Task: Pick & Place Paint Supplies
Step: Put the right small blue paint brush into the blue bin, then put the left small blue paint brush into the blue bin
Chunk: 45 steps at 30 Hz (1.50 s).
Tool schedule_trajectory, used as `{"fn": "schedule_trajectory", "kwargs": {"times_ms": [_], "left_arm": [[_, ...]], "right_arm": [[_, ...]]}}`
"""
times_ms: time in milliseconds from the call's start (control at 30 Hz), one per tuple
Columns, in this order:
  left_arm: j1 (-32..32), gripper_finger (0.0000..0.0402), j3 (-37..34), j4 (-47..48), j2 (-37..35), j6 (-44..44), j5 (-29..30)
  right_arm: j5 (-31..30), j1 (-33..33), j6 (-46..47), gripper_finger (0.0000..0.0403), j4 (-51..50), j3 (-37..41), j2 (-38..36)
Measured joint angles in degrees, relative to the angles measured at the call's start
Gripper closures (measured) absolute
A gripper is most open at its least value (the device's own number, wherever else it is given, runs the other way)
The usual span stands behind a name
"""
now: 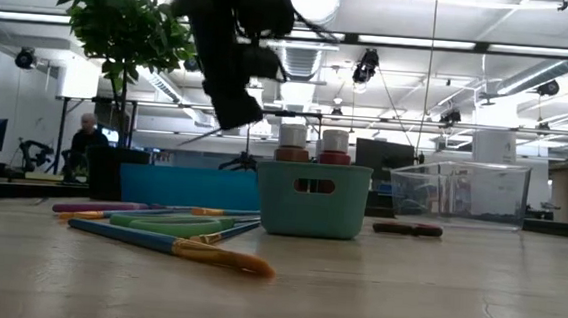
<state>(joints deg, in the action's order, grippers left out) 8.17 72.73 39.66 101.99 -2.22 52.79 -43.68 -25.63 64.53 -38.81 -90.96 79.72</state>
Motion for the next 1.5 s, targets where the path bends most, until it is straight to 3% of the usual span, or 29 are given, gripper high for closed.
{"fn": "schedule_trajectory", "kwargs": {"times_ms": [700,933,1167,1300,1500], "left_arm": [[5.51,0.0395,-4.32,-2.79,2.11,1.96,-1.1],[7.09,0.0307,-5.7,-1.86,2.02,0.72,-5.05],[7.09,0.0228,-5.57,-1.96,1.95,0.72,-0.77],[7.07,0.0201,-5.57,-1.9,-0.36,0.7,1.61],[7.06,0.0192,-5.57,-0.28,-10.0,-5.32,2.07]], "right_arm": [[0.0,0.0,-0.44,0.0394,0.15,0.02,-0.13],[-0.01,0.0,-0.7,0.0394,0.32,0.02,-0.13],[-0.26,-0.01,-1.03,0.0394,0.56,0.02,-0.13],[-0.38,-0.01,-1.58,0.0394,1.2,0.02,-0.13],[-0.56,-0.01,-2.14,0.0394,1.87,0.02,-0.11]]}}
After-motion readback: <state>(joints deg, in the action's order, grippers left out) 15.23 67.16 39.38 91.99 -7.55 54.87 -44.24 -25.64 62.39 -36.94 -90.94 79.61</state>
